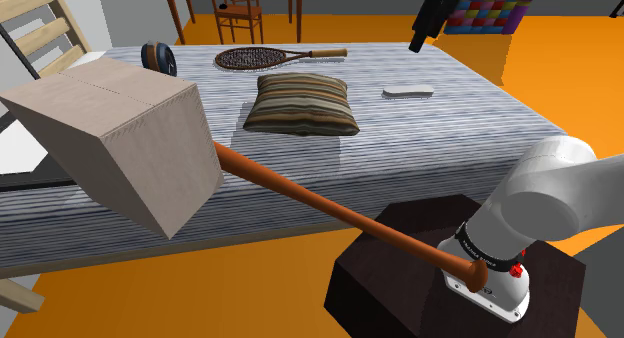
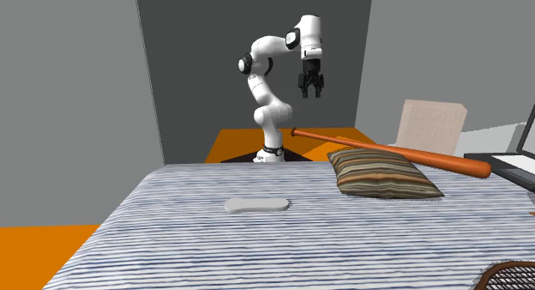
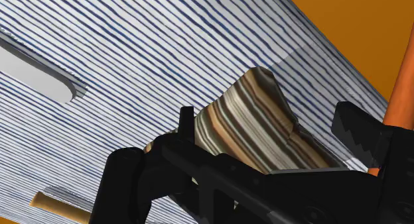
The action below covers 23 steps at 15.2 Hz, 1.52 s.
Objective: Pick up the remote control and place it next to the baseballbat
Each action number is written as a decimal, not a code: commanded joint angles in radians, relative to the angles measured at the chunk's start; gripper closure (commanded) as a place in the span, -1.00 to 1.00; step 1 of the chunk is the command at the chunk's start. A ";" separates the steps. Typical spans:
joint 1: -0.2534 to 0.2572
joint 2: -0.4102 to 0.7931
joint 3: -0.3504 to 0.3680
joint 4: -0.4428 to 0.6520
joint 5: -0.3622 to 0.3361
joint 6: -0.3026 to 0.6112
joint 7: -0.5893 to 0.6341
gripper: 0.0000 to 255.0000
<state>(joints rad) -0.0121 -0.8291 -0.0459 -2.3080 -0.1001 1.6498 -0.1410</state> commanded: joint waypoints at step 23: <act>0.102 0.401 -0.630 0.024 -0.169 0.366 -0.873 -1.00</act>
<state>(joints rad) 0.0769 -0.4644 -0.6438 -2.2992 -0.2757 1.9957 -0.9654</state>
